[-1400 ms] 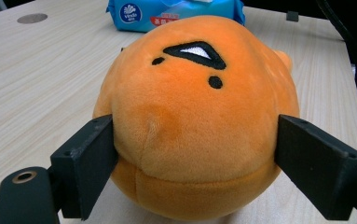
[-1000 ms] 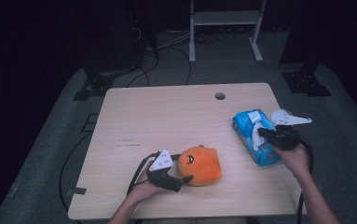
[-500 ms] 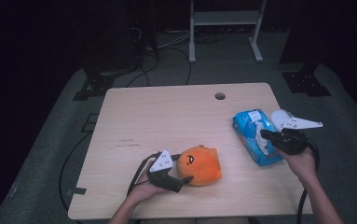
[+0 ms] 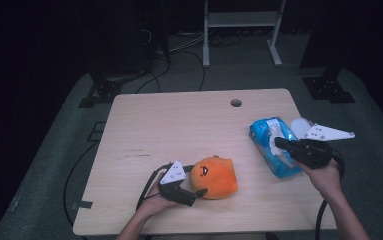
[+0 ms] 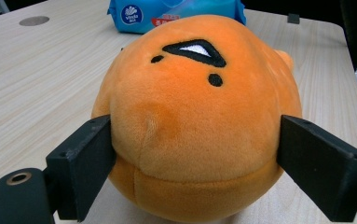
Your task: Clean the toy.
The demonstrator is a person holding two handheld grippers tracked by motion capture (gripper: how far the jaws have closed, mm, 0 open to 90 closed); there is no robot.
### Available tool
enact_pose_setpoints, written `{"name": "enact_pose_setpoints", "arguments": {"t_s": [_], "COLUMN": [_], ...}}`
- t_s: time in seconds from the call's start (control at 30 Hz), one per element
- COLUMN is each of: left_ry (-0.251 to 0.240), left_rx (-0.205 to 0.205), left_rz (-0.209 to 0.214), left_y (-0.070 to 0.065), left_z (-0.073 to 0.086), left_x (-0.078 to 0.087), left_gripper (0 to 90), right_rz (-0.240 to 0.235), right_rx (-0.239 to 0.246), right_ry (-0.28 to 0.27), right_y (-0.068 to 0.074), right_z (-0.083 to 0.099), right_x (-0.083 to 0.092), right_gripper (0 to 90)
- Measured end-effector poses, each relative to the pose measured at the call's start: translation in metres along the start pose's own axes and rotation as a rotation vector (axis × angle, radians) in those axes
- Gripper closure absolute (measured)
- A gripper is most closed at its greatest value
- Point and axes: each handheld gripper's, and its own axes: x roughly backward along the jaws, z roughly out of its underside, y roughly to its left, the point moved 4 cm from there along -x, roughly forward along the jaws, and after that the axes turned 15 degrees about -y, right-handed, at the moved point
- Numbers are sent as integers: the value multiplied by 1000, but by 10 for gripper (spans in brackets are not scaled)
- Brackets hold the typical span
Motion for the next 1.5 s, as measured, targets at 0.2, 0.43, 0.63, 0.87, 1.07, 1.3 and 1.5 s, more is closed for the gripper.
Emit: {"name": "enact_pose_setpoints", "arguments": {"t_s": [0.2, 0.43, 0.63, 0.87, 1.07, 1.3, 1.5], "left_ry": [1, -3, -4, 7, 21, 56, 90], "left_rx": [4, 5, 2, -8, -2, -44, -67], "left_rz": [3, 3, 4, 4, 4, 9, 19], "left_y": [1, 0, 0, 0, -1, -4, -6], "left_z": [1, 1, 1, 2, 3, 4, 6], "left_x": [0, 0, 0, 0, -3, -6, -7], "left_gripper": [124, 122, 120, 111, 112, 111, 103], "right_rz": [-110, -314, -415, -362, -315, -319, -356], "right_rx": [43, 72, 104, 81, 227, 266, 294], "right_ry": [-28, -78, -74, 64, 136, 98, 92], "right_y": [37, 107, 143, 125, 131, 127, 126], "right_z": [-18, -43, -48, 12, 50, 49, 51], "right_x": [-2, -10, -29, -61, -75, -86, -98], "right_gripper": [873, 872, 871, 867, 695, 467, 407]}}
